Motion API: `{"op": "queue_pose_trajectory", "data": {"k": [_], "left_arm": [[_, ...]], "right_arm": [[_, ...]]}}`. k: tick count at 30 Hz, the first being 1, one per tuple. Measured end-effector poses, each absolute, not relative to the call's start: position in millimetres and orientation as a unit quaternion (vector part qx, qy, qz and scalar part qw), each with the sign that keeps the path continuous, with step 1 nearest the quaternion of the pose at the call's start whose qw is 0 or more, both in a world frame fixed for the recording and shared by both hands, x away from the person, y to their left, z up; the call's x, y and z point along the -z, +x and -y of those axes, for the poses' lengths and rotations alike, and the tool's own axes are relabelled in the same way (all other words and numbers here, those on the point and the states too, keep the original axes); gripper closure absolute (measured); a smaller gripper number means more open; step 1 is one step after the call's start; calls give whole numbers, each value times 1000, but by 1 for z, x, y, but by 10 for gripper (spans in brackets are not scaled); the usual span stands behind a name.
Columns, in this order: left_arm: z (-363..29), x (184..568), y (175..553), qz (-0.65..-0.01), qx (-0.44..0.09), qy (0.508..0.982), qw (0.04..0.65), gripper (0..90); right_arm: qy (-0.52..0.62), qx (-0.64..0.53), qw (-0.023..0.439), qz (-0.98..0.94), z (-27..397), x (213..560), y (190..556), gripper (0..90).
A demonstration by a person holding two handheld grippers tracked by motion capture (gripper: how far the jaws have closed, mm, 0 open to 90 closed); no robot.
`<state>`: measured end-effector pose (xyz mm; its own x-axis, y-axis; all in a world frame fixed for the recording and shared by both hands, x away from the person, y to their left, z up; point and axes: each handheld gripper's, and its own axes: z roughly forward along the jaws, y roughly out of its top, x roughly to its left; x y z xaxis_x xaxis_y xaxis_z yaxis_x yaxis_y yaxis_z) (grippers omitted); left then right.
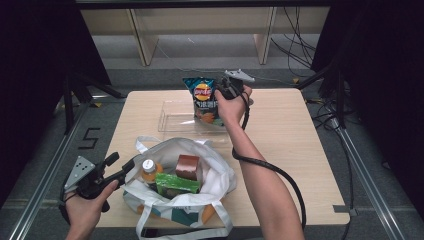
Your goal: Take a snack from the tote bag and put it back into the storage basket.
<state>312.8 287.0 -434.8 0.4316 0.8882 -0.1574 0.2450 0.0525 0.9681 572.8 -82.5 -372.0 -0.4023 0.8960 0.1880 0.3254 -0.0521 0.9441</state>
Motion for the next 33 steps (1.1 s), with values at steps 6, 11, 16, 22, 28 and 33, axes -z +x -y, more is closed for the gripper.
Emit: {"op": "queue_pose_trajectory", "data": {"k": [6, 11, 16, 22, 28, 33], "left_arm": [[-287, 435, 313, -450, -282, 626, 570, 337], [-287, 435, 313, -448, -283, 626, 572, 337], [-287, 435, 312, -452, -282, 629, 567, 337], [-286, 435, 313, -451, -282, 629, 567, 337], [-286, 434, 312, -451, -282, 629, 567, 337], [-285, 434, 312, -448, -282, 630, 567, 336]], "right_arm": [[485, -542, 261, -635, 80, 372, 573, 835], [492, -535, 262, -634, 80, 370, 573, 744], [493, -534, 267, -633, 82, 369, 574, 689], [492, -526, 270, -640, 82, 368, 566, 570], [479, -533, 275, -641, 86, 365, 561, 532], [477, -538, 271, -640, 92, 359, 551, 520]]}}
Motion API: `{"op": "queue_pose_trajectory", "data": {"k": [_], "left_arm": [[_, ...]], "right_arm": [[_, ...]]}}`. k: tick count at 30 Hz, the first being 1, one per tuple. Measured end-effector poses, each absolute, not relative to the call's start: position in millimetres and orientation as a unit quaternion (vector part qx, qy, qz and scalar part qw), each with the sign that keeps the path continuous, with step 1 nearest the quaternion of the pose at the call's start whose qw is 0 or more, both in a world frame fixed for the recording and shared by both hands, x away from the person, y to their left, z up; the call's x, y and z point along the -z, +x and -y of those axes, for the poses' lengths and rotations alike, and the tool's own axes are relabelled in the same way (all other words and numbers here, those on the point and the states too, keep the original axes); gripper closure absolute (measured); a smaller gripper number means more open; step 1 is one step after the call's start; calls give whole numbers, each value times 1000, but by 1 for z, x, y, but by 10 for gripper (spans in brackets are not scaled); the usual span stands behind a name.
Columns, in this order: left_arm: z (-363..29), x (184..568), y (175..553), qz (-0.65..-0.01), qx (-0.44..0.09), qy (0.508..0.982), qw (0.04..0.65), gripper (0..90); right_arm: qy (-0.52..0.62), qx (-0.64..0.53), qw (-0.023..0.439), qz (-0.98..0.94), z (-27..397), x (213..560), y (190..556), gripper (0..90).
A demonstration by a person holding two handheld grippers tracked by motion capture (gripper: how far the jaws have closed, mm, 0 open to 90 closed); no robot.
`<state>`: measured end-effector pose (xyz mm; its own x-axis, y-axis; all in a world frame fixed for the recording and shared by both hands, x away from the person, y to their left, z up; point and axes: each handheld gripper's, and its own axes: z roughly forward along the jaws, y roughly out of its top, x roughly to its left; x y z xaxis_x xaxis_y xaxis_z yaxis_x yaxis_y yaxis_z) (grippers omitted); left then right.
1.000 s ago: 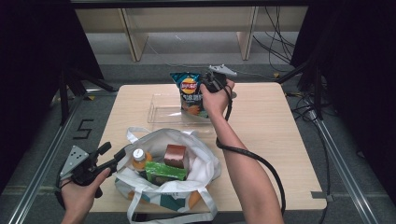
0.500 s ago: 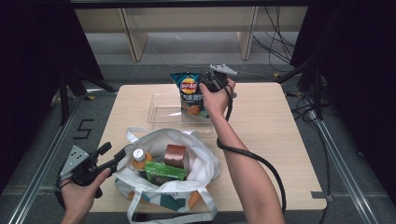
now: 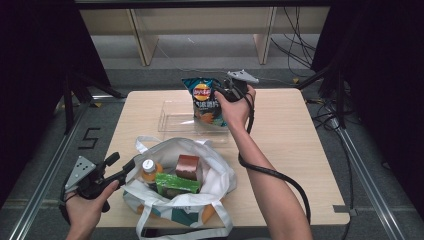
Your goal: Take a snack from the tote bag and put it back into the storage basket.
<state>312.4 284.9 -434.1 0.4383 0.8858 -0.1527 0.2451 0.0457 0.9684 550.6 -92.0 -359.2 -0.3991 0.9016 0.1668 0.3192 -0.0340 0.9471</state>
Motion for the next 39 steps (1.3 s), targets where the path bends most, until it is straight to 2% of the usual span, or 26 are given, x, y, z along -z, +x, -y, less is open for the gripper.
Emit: {"op": "queue_pose_trajectory", "data": {"k": [14, 25, 39], "left_arm": [[-285, 433, 312, -448, -284, 629, 568, 336], [-285, 431, 310, -448, -288, 628, 568, 337], [-284, 430, 310, -445, -288, 629, 568, 336]], "right_arm": [[472, -548, 251, -643, 108, 354, 528, 517], [455, -550, 231, -661, 135, 346, 483, 517], [415, -558, 209, -688, 141, 346, 430, 505]]}}
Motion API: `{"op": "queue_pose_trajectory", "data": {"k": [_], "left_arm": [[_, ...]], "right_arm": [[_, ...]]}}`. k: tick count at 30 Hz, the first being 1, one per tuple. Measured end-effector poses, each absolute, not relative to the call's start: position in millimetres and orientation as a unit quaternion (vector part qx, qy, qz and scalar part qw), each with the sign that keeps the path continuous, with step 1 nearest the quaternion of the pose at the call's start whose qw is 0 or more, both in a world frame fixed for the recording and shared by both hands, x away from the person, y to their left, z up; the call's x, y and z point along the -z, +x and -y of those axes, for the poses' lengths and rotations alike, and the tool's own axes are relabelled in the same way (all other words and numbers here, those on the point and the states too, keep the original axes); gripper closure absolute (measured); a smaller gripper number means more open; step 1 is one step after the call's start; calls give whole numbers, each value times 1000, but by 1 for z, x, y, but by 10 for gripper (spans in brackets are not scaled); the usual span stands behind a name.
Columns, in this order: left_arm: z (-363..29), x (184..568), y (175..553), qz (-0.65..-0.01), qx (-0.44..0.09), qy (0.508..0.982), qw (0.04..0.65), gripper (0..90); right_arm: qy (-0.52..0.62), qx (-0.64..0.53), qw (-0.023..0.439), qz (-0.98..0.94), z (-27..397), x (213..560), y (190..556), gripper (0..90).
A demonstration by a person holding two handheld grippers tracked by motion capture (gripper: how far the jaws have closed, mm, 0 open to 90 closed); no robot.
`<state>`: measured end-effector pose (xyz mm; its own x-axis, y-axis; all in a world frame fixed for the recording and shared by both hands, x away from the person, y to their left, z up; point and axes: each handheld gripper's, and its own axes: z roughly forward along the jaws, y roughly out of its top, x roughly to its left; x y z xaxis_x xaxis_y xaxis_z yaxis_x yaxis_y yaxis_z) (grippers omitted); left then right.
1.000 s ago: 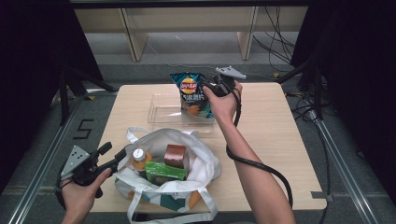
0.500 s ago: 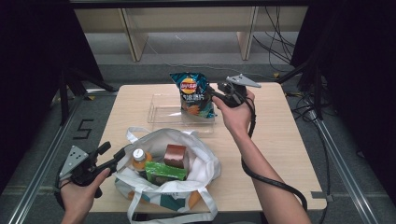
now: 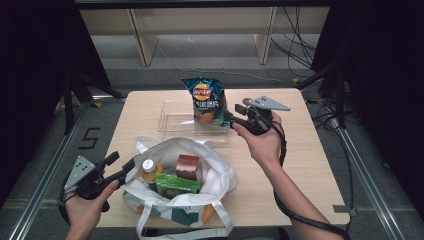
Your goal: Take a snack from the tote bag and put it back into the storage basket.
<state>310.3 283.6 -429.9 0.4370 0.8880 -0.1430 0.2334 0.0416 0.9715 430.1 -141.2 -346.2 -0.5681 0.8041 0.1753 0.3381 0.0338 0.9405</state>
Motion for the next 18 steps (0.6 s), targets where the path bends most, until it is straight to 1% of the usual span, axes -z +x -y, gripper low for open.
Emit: {"op": "queue_pose_trajectory", "data": {"k": [3, 5, 8, 9, 14, 16, 17, 18], "left_arm": [[-283, 429, 310, -445, -289, 629, 568, 336], [-282, 428, 310, -443, -290, 630, 568, 336], [-282, 428, 310, -442, -289, 631, 568, 336], [-281, 429, 310, -439, -289, 628, 574, 336], [-281, 428, 309, -441, -290, 625, 575, 336], [-281, 428, 309, -438, -291, 626, 576, 336], [-281, 427, 309, -438, -292, 626, 576, 336], [-280, 425, 308, -437, -293, 629, 572, 337]], "right_arm": [[409, -558, 212, -691, 141, 347, 421, 498], [405, -557, 200, -696, 138, 349, 409, 490], [398, -557, 200, -701, 137, 351, 403, 483], [401, -560, 192, -699, 134, 351, 395, 478], [388, -567, 185, -703, 128, 355, 380, 480], [372, -575, 181, -706, 122, 359, 364, 545], [372, -575, 181, -706, 122, 359, 364, 545], [365, -574, 160, -715, 117, 361, 354, 595]]}}
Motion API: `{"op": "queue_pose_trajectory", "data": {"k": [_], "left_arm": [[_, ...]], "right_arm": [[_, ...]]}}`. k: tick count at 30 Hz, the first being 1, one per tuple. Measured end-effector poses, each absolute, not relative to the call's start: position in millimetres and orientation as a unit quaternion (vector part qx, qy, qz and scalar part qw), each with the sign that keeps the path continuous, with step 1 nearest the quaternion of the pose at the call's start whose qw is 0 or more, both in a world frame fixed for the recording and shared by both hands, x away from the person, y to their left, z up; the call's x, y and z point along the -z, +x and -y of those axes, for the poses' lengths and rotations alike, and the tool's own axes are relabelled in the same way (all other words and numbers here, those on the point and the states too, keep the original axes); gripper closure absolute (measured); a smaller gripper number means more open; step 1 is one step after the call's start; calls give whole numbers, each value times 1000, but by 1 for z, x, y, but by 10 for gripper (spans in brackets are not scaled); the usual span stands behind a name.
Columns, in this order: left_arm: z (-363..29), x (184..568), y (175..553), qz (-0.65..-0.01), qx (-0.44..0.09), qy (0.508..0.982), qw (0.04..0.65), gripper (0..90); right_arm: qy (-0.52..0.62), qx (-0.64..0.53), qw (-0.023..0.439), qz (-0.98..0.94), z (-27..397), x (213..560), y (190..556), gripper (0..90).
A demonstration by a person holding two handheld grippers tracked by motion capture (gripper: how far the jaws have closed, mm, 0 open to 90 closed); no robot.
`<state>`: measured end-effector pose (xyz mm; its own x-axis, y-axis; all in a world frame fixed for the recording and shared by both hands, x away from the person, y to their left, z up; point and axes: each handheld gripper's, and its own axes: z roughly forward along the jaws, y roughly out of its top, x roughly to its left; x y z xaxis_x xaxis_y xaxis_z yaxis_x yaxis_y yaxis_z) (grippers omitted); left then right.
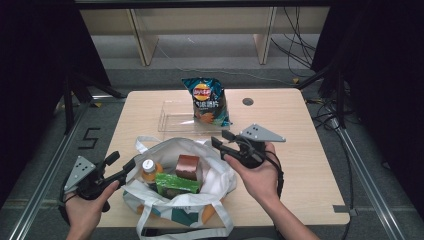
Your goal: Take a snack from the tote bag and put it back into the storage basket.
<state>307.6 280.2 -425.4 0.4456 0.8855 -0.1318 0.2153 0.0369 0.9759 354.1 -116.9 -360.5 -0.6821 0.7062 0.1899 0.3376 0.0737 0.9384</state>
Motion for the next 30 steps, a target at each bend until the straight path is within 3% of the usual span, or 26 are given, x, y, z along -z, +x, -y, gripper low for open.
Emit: {"op": "queue_pose_trajectory", "data": {"k": [3, 7, 15, 19, 30], "left_arm": [[-278, 422, 306, -431, -296, 630, 574, 338], [-278, 422, 307, -430, -296, 629, 576, 338], [-277, 422, 306, -429, -294, 633, 574, 338], [-278, 423, 306, -430, -294, 633, 573, 337], [-277, 424, 307, -431, -292, 633, 573, 336]], "right_arm": [[360, -577, 148, -718, 111, 363, 341, 672], [353, -582, 141, -719, 105, 365, 330, 682], [368, -579, 125, -716, 78, 370, 305, 423], [384, -563, 140, -718, 60, 379, 300, 275], [390, -537, 164, -730, 39, 389, 299, 168]]}}
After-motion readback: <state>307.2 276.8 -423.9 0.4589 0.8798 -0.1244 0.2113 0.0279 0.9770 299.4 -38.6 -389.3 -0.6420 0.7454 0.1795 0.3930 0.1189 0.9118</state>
